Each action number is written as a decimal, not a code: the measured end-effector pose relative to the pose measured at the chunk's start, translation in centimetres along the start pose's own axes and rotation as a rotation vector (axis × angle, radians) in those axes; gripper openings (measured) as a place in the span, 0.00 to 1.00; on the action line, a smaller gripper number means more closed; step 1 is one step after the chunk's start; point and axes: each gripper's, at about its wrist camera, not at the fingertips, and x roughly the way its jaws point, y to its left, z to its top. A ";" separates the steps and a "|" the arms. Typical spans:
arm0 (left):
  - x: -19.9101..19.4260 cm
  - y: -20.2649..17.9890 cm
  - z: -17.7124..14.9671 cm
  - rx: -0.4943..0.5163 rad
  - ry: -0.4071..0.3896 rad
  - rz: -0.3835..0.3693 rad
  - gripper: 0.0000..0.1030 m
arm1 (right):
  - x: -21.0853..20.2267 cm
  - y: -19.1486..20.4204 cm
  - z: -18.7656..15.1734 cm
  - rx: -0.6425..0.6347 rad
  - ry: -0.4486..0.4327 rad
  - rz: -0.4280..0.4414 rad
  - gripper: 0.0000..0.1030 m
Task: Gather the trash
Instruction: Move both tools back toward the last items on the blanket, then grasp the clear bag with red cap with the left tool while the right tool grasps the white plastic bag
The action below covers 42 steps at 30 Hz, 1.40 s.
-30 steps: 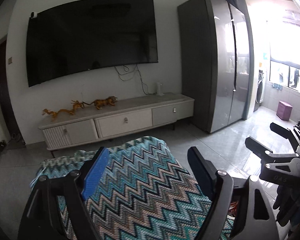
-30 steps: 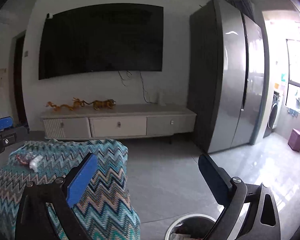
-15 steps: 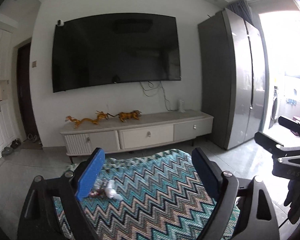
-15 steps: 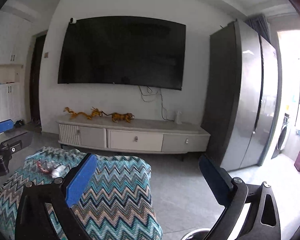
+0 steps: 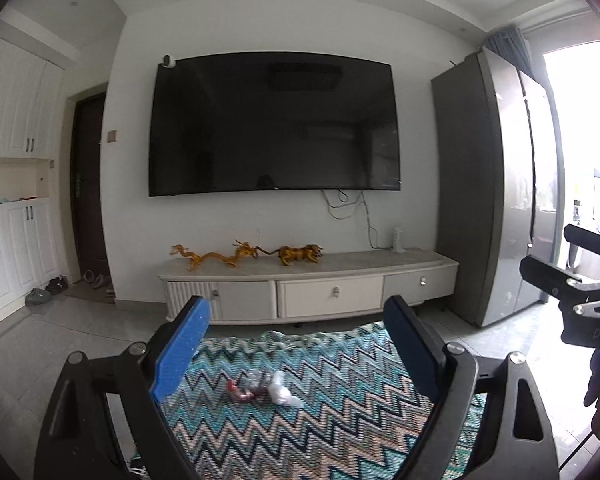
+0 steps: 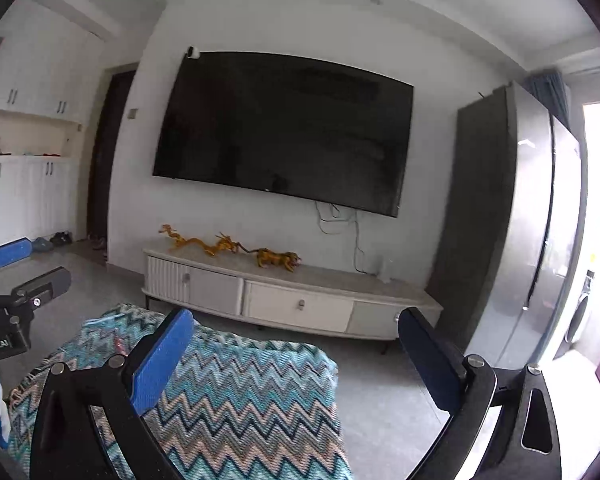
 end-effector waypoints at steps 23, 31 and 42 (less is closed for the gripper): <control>10.8 13.6 -4.4 -0.110 0.264 0.088 0.95 | 13.2 6.0 -1.7 0.070 0.233 0.199 1.00; 19.9 14.5 -10.0 -0.157 0.490 -0.086 0.81 | 22.1 9.6 -6.5 0.132 0.443 0.411 1.00; 27.9 14.6 -16.5 -0.258 0.683 -0.212 0.48 | 28.7 14.4 -13.1 0.118 0.642 0.619 0.70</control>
